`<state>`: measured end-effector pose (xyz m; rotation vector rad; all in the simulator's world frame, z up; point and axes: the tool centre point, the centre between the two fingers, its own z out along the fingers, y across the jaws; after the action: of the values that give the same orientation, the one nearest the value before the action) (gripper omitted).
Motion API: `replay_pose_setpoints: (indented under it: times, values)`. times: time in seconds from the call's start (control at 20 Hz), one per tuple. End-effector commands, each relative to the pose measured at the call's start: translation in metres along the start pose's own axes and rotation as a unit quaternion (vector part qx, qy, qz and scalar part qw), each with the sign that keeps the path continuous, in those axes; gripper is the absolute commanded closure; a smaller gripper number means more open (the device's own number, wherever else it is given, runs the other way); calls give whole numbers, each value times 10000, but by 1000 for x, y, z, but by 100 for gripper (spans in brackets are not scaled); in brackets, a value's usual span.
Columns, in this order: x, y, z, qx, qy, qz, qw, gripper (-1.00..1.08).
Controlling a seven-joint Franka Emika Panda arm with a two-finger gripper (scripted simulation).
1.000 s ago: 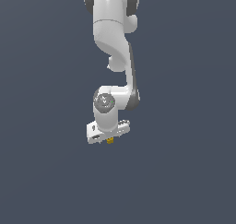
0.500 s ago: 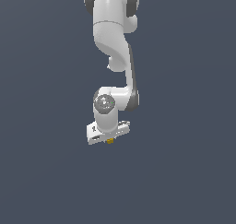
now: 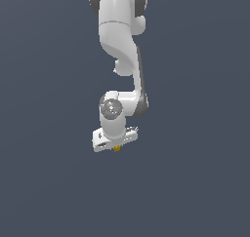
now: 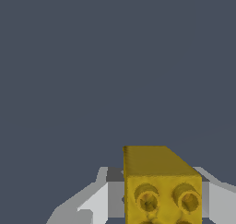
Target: Pick up the object and move it to a goal position.
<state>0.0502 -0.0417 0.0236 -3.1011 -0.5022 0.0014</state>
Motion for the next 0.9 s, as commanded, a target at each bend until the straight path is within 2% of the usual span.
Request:
replay_pose_setpoints:
  times: [0.0,0.4,0.85]
  values:
    - [-2,-3,-3,-1,4,-2,10000,108]
    - [-18,-26,-18,-1,4,-2,10000,108]
    - [-54,-76,-51,-5,2,-3,10000,108]
